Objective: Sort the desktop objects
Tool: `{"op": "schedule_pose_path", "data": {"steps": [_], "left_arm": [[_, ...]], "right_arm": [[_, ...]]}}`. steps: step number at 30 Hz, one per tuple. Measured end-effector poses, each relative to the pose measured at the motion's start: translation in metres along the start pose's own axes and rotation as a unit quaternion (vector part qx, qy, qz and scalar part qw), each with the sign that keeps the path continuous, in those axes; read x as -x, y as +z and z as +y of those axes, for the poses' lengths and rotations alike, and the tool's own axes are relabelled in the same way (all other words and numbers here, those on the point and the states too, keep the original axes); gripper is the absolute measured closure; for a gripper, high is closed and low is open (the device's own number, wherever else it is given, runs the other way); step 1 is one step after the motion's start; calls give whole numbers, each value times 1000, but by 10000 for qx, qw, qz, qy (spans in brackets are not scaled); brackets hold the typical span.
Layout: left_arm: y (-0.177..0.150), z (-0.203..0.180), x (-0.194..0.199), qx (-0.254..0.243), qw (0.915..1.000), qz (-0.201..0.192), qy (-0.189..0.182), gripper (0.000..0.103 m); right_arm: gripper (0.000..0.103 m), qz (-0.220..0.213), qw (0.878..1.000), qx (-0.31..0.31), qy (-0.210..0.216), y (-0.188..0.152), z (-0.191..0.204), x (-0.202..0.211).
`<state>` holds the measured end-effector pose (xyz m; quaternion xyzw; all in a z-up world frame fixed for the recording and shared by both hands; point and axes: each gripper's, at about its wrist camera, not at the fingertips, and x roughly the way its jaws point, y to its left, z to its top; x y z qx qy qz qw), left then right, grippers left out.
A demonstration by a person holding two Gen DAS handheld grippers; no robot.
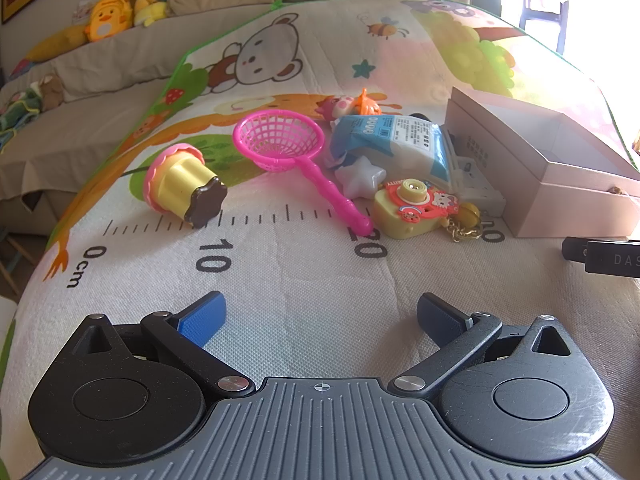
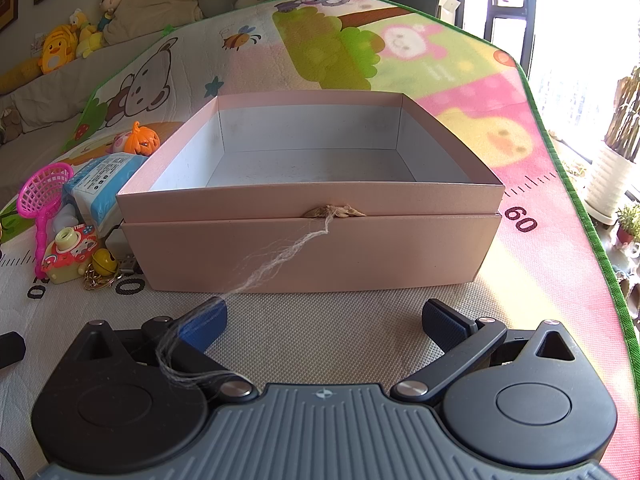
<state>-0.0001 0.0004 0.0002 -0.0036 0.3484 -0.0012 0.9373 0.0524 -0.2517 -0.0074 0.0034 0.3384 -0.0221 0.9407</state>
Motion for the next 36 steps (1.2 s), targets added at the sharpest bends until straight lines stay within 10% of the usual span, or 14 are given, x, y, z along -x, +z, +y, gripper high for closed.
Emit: {"op": "schedule_pose_path", "data": {"steps": [36], "left_arm": [[4,0,-1,-69,9998,162,-43,0]], "right_arm": [[0,373,9990,107,236,5,-5,5]]}}
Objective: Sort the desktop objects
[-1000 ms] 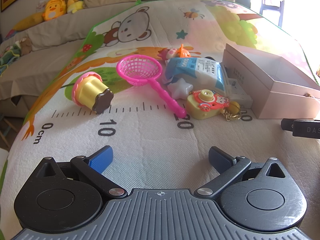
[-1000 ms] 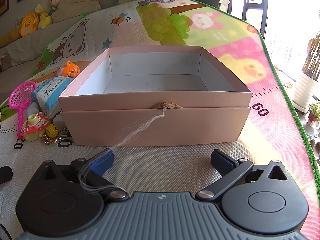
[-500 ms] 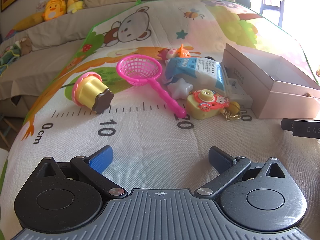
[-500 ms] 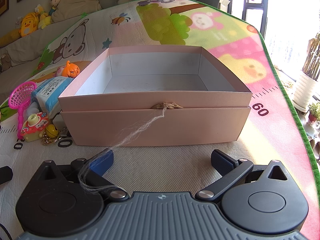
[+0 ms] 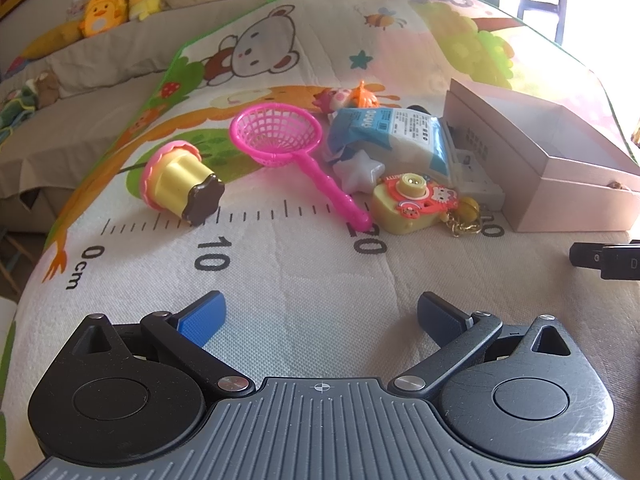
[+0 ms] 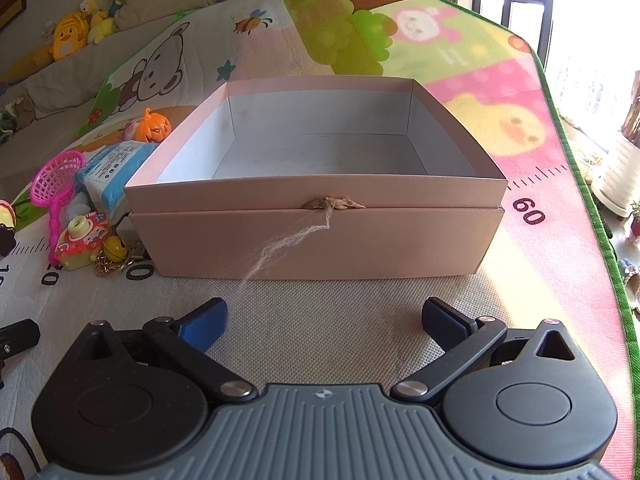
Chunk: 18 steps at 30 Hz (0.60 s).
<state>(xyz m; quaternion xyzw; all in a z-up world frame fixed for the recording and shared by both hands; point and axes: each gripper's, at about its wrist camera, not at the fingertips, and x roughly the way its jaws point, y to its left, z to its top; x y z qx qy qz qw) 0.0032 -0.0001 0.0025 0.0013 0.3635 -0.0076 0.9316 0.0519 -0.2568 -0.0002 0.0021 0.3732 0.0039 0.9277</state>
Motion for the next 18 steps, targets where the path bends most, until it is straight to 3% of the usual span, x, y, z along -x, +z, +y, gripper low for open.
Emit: {"op": "schedule_pose_path", "data": {"steps": [10,12,15,18], "left_arm": [[0,10,8,49,9996,-37,-284,0],[2,17,14,128,9996,-140,-197,0],[7,28,18,143,9996,-212,92,0],[18,45,18,183,9991,-254,269,0]], "right_arm": [[0,137,9999,50,-9,-6,1,10],[0,145,9996,151,202,-7,7,15],[0,-216,9954,746,567,-8,32,34],[0,-676,9825,1532,821,-8,66,56]]}}
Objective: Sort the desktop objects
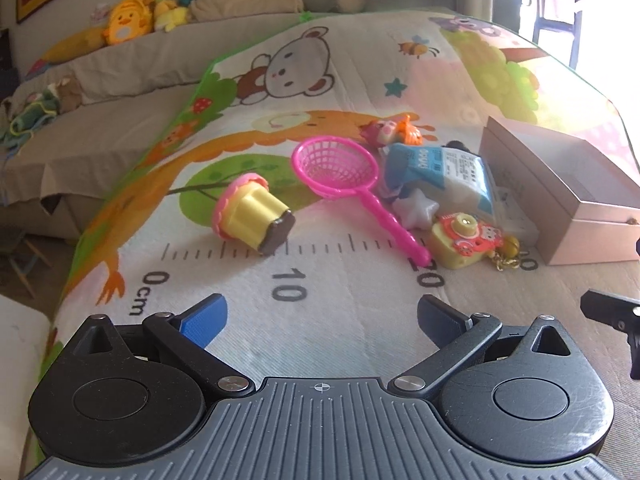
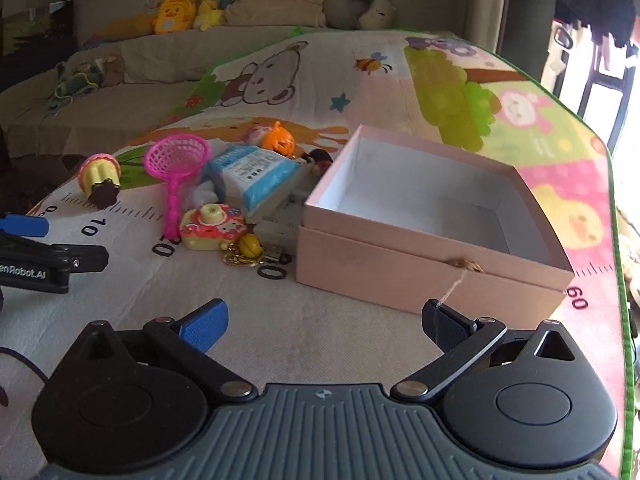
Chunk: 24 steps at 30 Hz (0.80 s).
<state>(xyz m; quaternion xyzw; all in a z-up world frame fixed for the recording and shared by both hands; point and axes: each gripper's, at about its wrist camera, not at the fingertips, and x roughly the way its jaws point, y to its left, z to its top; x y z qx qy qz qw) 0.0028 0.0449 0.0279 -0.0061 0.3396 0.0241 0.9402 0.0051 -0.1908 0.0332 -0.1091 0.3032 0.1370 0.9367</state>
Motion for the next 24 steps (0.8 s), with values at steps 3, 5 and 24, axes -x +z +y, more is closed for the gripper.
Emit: {"op": "schedule_pose_path", "data": {"steps": [3,5,24], "left_arm": [[15,10,-6,-114,9997,-191,77,0],[26,16,-15,-96,9994,-281,188,0],[37,63,-38,531,9981,-149,-261,0]], "right_arm": [[0,-195,9985,401,323,14,25,6],[8,-238,9972,539,462,24,38,1],[32,350,9984,-260,368,94,49,-122]]}}
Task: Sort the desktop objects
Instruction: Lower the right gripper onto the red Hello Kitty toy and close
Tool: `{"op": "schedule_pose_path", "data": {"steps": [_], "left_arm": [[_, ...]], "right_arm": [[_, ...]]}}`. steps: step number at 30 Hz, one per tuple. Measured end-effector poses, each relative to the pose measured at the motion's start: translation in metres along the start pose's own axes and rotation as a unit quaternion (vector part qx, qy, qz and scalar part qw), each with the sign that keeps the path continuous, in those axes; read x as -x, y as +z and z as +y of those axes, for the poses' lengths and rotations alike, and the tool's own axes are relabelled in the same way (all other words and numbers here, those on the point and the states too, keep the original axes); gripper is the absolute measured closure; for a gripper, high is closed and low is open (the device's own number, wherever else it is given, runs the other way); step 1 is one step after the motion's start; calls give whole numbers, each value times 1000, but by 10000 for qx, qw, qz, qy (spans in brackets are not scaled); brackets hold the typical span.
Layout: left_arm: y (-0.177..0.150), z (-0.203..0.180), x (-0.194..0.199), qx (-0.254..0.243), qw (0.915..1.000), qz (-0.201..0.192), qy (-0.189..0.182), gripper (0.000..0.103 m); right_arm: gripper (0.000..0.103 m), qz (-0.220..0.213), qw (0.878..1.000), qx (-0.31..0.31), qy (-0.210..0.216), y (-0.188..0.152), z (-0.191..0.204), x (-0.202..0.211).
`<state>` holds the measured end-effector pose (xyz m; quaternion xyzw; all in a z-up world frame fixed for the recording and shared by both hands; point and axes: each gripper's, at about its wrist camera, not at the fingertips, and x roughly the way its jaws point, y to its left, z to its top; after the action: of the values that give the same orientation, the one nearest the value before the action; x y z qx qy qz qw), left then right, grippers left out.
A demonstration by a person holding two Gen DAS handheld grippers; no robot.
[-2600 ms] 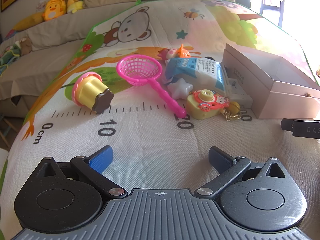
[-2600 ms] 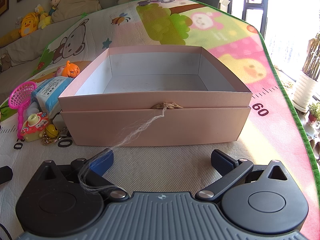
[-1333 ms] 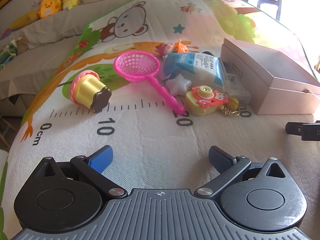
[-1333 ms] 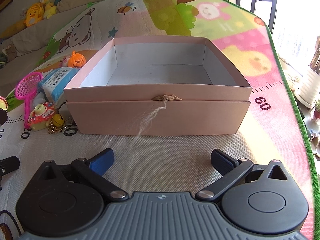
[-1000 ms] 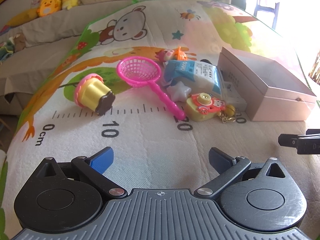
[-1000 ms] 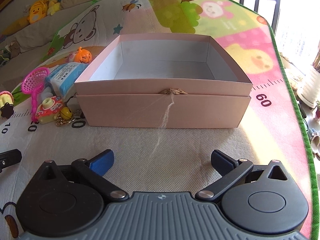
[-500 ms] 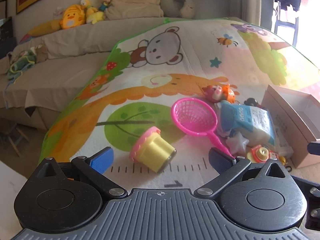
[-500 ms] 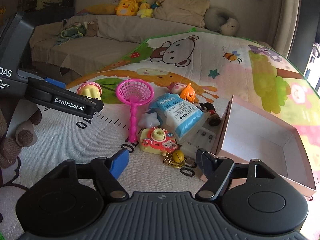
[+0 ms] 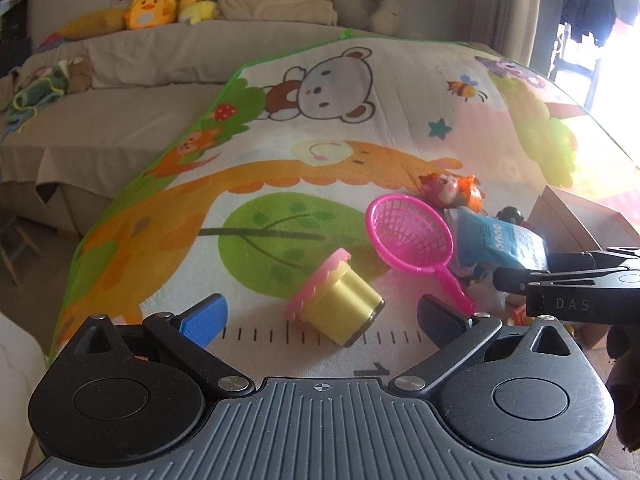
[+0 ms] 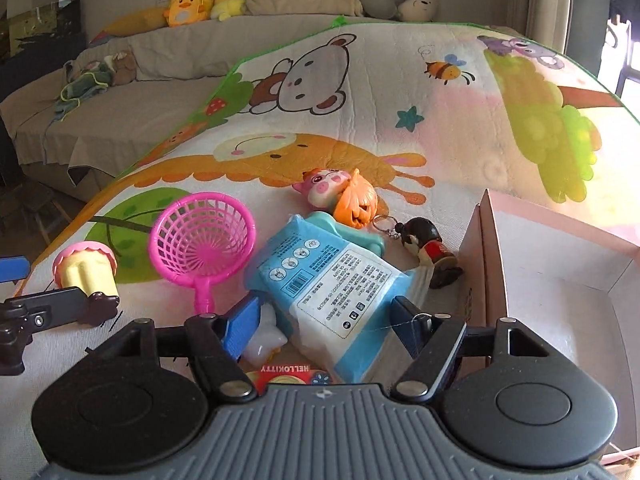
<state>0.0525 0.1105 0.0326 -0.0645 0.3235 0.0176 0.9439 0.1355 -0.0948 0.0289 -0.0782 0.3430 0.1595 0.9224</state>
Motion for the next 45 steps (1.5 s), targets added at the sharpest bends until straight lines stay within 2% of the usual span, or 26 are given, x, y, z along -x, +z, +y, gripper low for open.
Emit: {"op": "schedule_pose_path", "data": {"steps": [2,4,6,9,14,20,27,30,33,36,43,45], "left_arm": [[-1,-5,-3,-71,9999,37,-75,0],[-2,-10,-5,-98,9997,84,-208,0],[-2,-16,-8,-139,9992,130,-347,0],[-2,-27,-11,-256,9985,164,-459,0],[-5,-43,-15,-399,9958,272,-773,0],[-19,-62,-9,-587,9880,496,-1340,0],[-40,-80,10,-772,9755,688,-1941,0],[-47,-86,18,-787,9790,593,-1786,0],[-51,-91,25,-946,9888,274,-1120,0],[-51,-92,27,-1112,9917,124,-634,0],[-48,-86,29,-886,9948,105,-482,1],[-48,-88,30,-882,9950,108,-458,11]], "right_arm": [[37,31,9999,-14,129,-5,-1,4],[51,162,9997,16,185,-12,-2,8],[57,209,9993,-3,320,-20,-5,15],[59,313,9982,-62,516,-32,-8,31],[59,395,9966,-200,691,-57,-17,57],[57,199,9995,-34,249,-76,-27,83],[39,101,9998,-124,-139,-88,-46,94],[37,66,9996,-156,-229,-91,-49,96],[35,41,9994,-188,-274,-91,-50,97],[34,33,9994,-206,-285,-93,-50,98],[32,-131,9992,-232,-304,-97,-51,107],[31,-178,9991,-234,-289,-98,-52,109]]}}
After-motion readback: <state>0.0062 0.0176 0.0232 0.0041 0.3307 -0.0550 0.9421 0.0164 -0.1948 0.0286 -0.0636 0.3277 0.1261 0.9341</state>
